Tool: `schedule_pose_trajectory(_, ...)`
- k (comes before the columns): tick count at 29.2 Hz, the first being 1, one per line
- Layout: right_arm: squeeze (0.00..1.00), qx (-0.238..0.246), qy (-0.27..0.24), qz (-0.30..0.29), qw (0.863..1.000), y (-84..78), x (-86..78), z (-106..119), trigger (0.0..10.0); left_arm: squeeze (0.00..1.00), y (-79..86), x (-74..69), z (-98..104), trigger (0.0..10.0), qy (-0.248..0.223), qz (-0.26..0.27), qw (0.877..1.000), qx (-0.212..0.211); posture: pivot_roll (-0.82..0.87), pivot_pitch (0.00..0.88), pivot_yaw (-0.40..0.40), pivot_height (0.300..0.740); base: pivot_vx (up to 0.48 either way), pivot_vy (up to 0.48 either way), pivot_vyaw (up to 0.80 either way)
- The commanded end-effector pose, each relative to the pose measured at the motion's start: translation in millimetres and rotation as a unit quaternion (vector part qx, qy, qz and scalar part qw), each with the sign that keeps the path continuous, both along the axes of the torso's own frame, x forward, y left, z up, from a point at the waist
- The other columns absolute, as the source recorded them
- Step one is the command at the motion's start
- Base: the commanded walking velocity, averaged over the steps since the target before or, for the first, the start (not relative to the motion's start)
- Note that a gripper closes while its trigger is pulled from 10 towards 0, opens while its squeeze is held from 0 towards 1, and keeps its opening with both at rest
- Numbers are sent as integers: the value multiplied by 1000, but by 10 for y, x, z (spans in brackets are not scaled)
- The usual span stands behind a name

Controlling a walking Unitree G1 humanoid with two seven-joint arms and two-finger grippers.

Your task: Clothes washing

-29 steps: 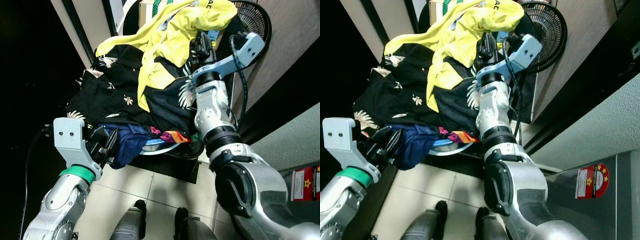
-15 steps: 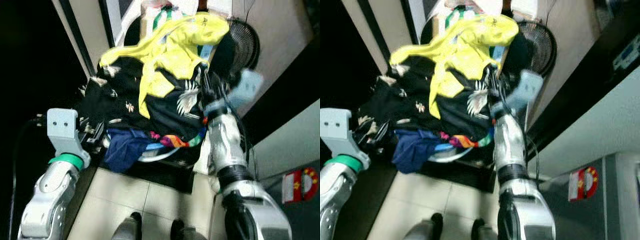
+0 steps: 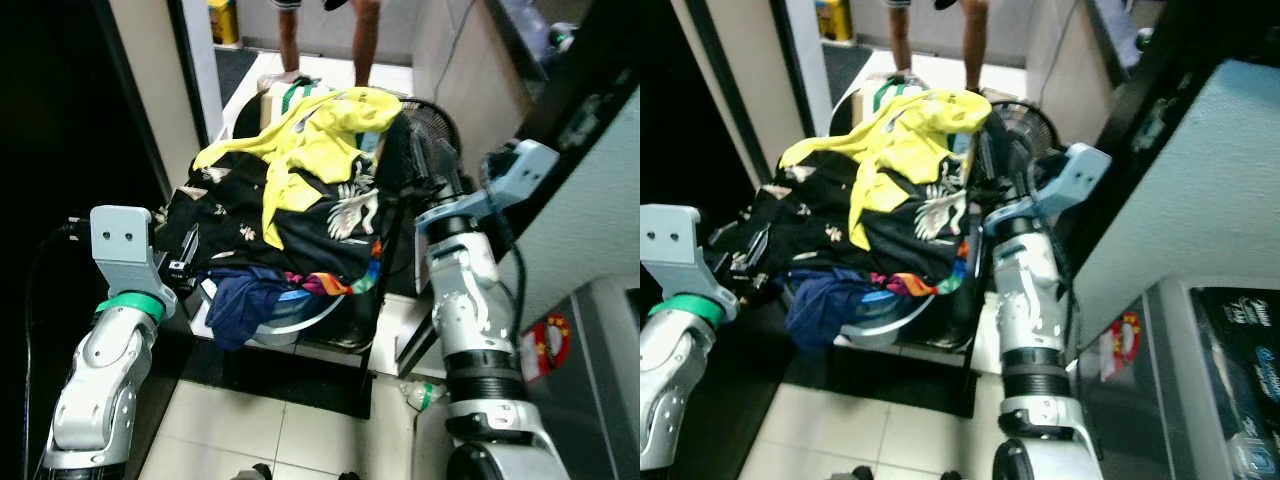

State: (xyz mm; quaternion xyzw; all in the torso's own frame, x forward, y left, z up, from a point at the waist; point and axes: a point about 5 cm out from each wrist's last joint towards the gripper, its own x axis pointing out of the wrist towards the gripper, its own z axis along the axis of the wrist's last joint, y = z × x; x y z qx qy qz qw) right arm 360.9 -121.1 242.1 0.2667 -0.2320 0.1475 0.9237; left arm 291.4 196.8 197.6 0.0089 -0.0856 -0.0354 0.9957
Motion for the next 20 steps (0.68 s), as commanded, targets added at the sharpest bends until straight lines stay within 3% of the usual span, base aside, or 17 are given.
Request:
schedule_pose_trajectory(1, 0, 14, 18, 6, 1000, 0, -33, -79, 10000, 0, -2, -6, -25, 10000, 1, -1, 1000, -3, 113, 12, 8, 740, 0, 0, 0)
schedule_pose_trajectory(12, 0, -22, 41, 37, 998, 172, -188, -247, 10000, 0, -110, -67, -108, 10000, 1, -16, 1000, 11, 127, 16, 4, 740, 0, 0, 0)
schedule_pose_trajectory(20, 0, -35, 54, 44, 997, 173, -222, -293, 10000, 0, -38, -106, -137, 10000, 6, -12, 1000, 27, 127, 16, 4, 740, 0, 0, 0)
